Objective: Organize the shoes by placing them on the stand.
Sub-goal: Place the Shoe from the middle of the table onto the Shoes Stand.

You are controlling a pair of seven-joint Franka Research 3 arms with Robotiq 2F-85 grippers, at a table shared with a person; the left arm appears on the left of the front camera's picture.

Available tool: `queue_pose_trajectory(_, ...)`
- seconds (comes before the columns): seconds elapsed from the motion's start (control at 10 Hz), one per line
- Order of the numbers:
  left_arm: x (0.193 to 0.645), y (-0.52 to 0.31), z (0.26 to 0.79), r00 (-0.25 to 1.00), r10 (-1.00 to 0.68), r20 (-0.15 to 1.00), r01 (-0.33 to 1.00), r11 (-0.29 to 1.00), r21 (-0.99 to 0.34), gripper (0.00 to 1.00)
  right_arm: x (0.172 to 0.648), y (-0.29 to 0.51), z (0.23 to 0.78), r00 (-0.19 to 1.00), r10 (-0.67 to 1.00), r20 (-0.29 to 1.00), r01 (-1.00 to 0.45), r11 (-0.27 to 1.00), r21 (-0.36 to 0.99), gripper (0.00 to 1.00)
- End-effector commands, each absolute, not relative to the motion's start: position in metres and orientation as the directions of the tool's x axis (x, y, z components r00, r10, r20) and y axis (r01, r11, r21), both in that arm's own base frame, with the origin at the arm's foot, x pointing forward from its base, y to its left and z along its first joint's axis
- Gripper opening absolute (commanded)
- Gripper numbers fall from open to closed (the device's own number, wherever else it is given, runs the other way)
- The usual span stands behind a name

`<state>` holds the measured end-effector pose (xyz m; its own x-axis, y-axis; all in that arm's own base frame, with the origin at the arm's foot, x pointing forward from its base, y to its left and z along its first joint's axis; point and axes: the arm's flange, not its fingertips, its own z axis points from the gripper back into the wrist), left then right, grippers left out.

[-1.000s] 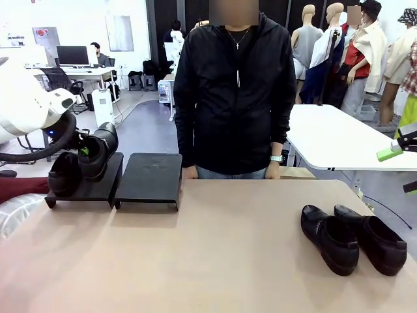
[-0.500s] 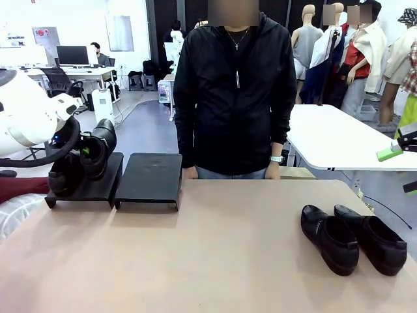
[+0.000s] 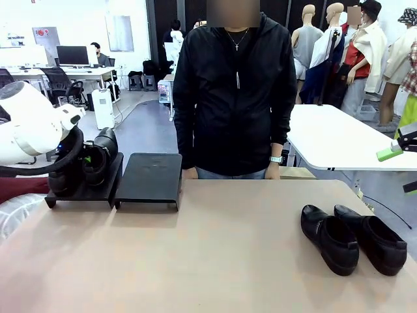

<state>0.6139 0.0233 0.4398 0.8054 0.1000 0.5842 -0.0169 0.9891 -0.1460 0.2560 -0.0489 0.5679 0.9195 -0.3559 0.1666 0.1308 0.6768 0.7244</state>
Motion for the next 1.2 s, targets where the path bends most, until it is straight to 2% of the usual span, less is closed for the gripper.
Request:
queue_pose_trajectory(0.0,0.609,0.025,0.45,0.82,0.089,0.565,-0.006,0.989,-0.147,0.57,0.256,-0.048,0.569,0.922,-0.349,0.166,0.118,0.663,0.739,1.0)
queue_pose_trajectory(0.1,0.608,0.024,0.449,0.831,0.082,0.55,-0.007,0.99,-0.137,1.0,0.256,-0.048,0.569,0.922,-0.349,0.166,0.118,0.663,0.739,1.0)
queue_pose_trajectory(0.7,0.585,0.015,0.477,0.79,0.061,0.61,0.048,0.986,-0.161,1.0,0.256,-0.048,0.569,0.922,-0.349,0.166,0.118,0.663,0.739,1.0)
queue_pose_trajectory(0.9,0.548,0.004,0.505,0.772,0.017,0.636,0.122,0.977,-0.174,1.0,0.256,-0.048,0.569,0.922,-0.349,0.166,0.118,0.663,0.739,1.0)
queue_pose_trajectory(1.1,0.49,-0.002,0.536,0.747,-0.027,0.664,0.184,0.969,-0.167,1.0,0.256,-0.048,0.569,0.922,-0.349,0.166,0.118,0.663,0.739,1.0)
